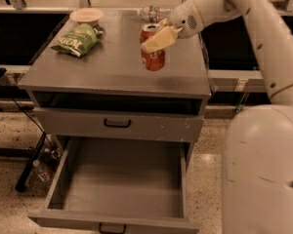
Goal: Place coke can into middle drawer
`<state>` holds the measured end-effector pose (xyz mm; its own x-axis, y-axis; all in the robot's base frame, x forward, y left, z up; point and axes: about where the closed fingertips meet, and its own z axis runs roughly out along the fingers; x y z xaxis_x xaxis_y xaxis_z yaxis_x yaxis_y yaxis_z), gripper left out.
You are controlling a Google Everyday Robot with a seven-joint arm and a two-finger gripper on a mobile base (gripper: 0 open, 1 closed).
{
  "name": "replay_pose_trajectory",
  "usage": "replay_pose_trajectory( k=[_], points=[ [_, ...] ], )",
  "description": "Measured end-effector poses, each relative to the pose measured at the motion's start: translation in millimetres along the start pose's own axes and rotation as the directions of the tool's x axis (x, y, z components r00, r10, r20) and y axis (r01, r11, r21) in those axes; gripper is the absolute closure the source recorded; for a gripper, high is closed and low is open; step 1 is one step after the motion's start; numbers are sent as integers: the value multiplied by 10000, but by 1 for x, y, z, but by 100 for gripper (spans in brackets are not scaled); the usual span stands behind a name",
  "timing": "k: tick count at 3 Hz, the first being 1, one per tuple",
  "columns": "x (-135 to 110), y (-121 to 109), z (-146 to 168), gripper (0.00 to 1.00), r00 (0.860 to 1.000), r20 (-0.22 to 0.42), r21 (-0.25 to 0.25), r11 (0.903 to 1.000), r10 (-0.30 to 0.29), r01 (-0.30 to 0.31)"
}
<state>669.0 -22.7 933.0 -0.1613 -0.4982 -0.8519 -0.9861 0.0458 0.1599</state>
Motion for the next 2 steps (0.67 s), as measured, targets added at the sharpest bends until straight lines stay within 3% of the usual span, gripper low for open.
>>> replay_pose_trajectory(
  k=[1,2],
  points=[
    [-2,36,-44,100,9998,153,722,9974,-85,74],
    [6,81,-82,100,9996,294,1528,9883,-30,-15]
  ],
)
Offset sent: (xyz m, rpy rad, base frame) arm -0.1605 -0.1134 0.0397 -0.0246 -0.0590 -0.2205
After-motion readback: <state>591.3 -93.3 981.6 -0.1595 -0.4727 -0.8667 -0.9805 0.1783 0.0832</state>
